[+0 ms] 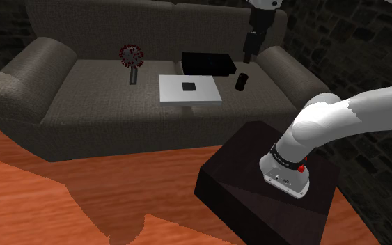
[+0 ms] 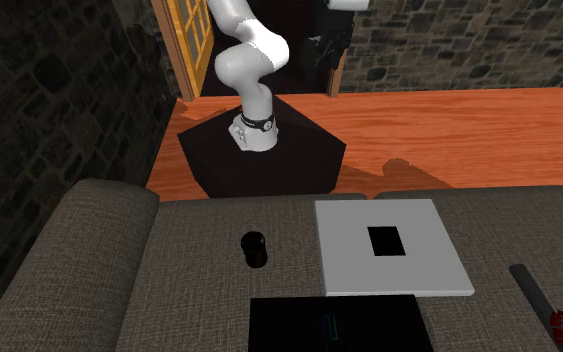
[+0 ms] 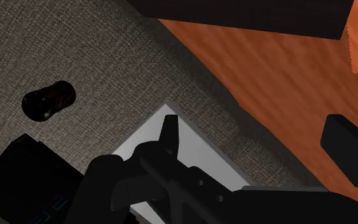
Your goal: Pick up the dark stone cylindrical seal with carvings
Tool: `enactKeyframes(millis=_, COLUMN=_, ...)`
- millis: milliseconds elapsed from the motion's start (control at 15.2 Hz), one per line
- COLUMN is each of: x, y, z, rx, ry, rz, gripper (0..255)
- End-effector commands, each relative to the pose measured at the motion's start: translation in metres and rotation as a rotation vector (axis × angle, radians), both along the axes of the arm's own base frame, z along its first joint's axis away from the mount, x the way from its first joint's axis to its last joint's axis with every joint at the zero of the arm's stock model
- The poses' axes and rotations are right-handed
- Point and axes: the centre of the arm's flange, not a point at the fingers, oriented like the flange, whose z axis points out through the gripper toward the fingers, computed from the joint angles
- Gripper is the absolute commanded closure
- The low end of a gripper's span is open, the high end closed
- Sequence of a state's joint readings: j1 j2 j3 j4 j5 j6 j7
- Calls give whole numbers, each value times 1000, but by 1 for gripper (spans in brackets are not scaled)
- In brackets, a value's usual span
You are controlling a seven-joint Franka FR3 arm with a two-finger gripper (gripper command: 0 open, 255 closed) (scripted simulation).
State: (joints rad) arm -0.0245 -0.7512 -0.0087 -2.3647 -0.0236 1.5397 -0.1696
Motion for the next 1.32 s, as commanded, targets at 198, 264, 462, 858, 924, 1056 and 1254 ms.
enactKeyframes(millis=198, x=10, y=-30, z=-23, rx=2, ry=-12, rz=-17, gripper=0)
enactKeyframes(millis=264, x=14, y=-41, z=-30, rx=3, ry=-16, rz=-23, gripper=0)
enactKeyframes(millis=462, x=23, y=-71, z=-53, rx=5, ry=-28, rz=-40, gripper=0)
enactKeyframes(millis=858, x=42, y=-133, z=-98, rx=9, ry=-53, rz=-74, gripper=0)
enactKeyframes(millis=924, x=45, y=-143, z=-106, rx=10, ry=-57, rz=-79, gripper=0)
enactKeyframes(millis=1056, x=51, y=-164, z=-121, rx=12, ry=-65, rz=-91, gripper=0)
enactKeyframes(millis=1254, x=60, y=-195, z=-144, rx=14, ry=-77, rz=-107, gripper=0)
